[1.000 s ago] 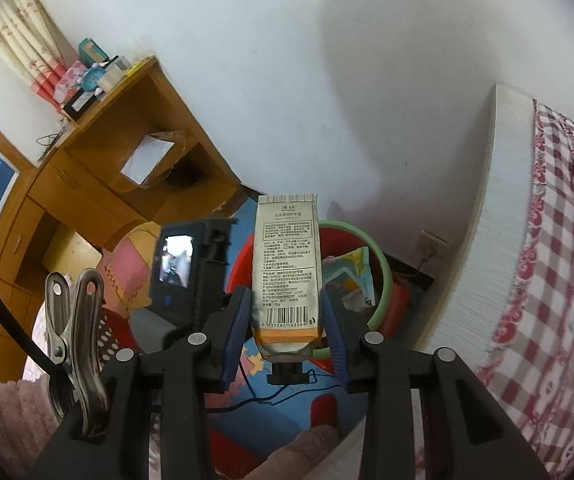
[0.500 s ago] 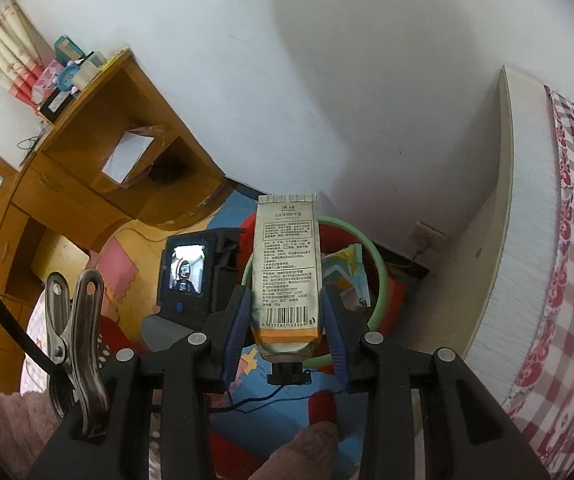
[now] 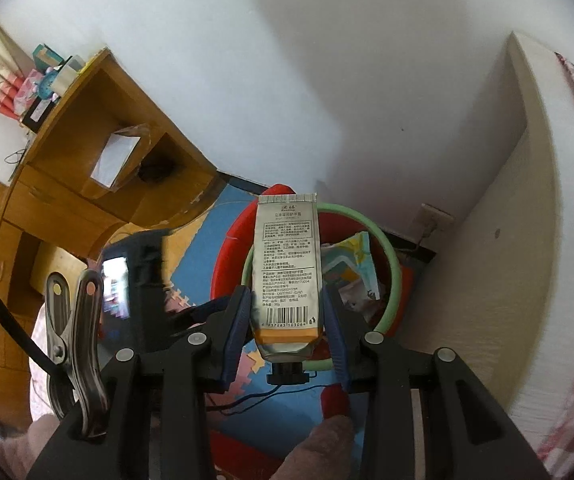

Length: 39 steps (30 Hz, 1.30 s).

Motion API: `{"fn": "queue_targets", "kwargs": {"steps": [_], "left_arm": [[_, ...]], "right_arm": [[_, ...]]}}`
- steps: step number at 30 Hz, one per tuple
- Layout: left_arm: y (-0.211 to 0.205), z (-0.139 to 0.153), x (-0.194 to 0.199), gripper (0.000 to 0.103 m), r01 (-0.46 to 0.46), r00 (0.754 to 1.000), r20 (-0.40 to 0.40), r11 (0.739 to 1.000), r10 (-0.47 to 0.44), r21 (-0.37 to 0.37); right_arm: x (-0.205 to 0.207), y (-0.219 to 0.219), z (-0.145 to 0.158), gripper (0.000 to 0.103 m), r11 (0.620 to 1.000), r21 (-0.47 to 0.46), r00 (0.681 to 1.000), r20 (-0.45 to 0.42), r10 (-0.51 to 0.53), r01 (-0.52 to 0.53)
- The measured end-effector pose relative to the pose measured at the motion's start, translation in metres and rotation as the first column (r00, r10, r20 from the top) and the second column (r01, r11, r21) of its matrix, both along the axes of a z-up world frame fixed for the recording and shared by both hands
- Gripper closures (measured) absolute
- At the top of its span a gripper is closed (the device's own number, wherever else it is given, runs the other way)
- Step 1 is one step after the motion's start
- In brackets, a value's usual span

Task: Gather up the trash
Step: 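Hold the tube over the red bucket and open the right gripper, then move both grippers away from the bucket back toward the bed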

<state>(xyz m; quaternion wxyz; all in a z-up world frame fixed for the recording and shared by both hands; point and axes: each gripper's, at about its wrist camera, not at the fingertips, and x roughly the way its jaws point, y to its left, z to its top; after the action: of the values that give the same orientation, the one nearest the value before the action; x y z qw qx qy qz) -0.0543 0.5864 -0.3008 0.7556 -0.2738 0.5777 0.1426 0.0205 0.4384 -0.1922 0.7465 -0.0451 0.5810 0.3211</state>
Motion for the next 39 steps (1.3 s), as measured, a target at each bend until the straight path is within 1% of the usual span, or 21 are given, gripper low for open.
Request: {"fn": "queue_targets", "kwargs": {"steps": [5,7,9,12,15,21,25,32,34,38,39], "left_arm": [[0.020,0.020,-0.024,0.061,-0.071,0.997,0.014,0.997,0.071,0.018],[0.027,0.027,-0.033,0.061,-0.096,0.995,0.023,0.995,0.096,0.026],[0.034,0.032,-0.041,0.061,-0.122,0.992,0.032,0.992,0.121,0.027],[0.040,0.036,-0.048,0.061,-0.145,0.989,0.038,0.989,0.144,0.018],[0.045,0.038,-0.053,0.061,-0.159,0.986,0.044,0.987,0.159,0.009],[0.051,0.038,-0.062,0.061,-0.183,0.982,0.043,0.983,0.183,-0.002],[0.056,0.033,-0.068,0.061,-0.179,0.983,0.034,0.984,0.179,0.003],[0.063,0.029,-0.072,0.061,-0.184,0.983,0.019,0.983,0.184,0.008],[0.064,0.030,-0.072,0.061,-0.182,0.983,0.020,0.983,0.182,0.012],[0.062,0.034,-0.070,0.061,-0.172,0.985,0.024,0.985,0.171,0.028],[0.061,0.035,-0.069,0.061,-0.169,0.985,0.026,0.985,0.168,0.031]], "right_arm": [[0.000,0.021,-0.015,0.066,0.999,-0.046,0.999,-0.031,0.008,-0.009],[0.000,0.032,-0.025,0.066,0.996,-0.082,0.999,-0.050,0.013,-0.017],[0.001,0.043,-0.039,0.066,0.994,-0.108,0.997,-0.082,0.004,-0.013],[0.001,0.054,-0.059,0.066,0.990,-0.142,0.995,-0.101,-0.011,-0.004],[0.002,0.064,-0.078,0.066,0.985,-0.172,0.991,-0.131,-0.027,0.004],[0.001,0.075,-0.108,0.066,0.972,-0.234,0.987,-0.155,-0.040,0.002],[0.004,0.077,-0.121,0.066,0.965,-0.260,0.986,-0.163,-0.033,-0.011],[0.011,0.071,-0.134,0.065,0.962,-0.271,0.976,-0.203,-0.076,0.019],[0.012,0.069,-0.134,0.064,0.961,-0.276,0.975,-0.202,-0.087,0.029],[0.014,0.066,-0.133,0.050,0.960,-0.276,0.974,-0.200,-0.105,0.046],[0.013,0.066,-0.132,0.049,0.960,-0.275,0.974,-0.198,-0.106,0.049]]}}
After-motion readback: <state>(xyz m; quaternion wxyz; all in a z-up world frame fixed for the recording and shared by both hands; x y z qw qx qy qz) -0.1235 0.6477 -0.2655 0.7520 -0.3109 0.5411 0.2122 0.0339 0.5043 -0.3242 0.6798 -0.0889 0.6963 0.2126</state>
